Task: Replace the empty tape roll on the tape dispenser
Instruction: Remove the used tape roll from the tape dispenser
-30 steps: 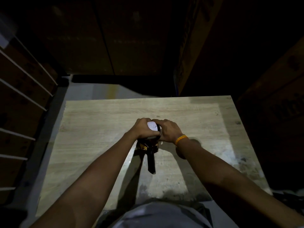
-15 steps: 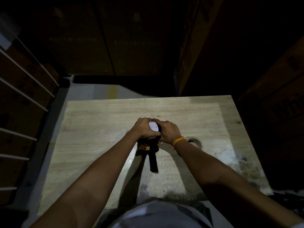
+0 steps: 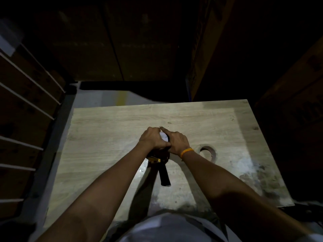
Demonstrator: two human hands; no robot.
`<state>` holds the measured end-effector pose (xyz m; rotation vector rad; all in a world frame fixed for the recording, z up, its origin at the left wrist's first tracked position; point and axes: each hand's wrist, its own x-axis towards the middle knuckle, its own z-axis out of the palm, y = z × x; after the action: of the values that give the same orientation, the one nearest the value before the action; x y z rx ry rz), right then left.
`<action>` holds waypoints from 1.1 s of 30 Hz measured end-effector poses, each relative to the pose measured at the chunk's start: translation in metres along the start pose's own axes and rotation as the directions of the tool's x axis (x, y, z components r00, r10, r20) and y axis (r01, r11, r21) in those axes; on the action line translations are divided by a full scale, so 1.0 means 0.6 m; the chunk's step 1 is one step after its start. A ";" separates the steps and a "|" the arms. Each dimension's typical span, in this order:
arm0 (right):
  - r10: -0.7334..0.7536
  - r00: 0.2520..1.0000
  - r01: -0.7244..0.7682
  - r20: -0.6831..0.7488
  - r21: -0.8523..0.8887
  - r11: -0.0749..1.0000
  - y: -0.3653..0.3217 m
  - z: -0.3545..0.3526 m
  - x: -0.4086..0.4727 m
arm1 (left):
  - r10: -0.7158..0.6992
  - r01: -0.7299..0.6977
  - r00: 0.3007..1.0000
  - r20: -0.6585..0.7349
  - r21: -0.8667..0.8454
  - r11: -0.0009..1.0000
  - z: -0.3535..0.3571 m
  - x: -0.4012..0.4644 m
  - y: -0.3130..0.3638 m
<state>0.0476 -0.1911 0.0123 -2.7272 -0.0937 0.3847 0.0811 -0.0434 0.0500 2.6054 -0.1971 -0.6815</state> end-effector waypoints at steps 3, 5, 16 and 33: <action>0.024 1.000 -0.024 0.009 0.009 1.000 0.002 0.005 -0.001 | 0.001 -0.002 0.999 0.032 0.034 0.999 -0.002 0.005 0.001; 0.036 0.999 -0.037 0.017 0.002 0.999 -0.002 0.010 0.001 | 0.000 -0.003 0.998 0.068 0.055 0.998 -0.004 0.008 -0.003; 0.181 0.981 -0.179 0.065 -0.038 0.983 0.014 0.036 0.001 | -0.107 0.116 0.990 0.089 -0.098 0.988 -0.045 0.015 -0.003; -0.040 0.973 0.119 -0.228 0.346 0.931 0.027 -0.024 -0.034 | 0.062 -0.070 0.996 -0.068 -0.113 0.991 -0.004 0.003 0.028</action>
<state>0.0323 -0.2137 0.0240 -2.3753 -0.0672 0.0668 0.0834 -0.0579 0.0588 2.4947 -0.2169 -0.5684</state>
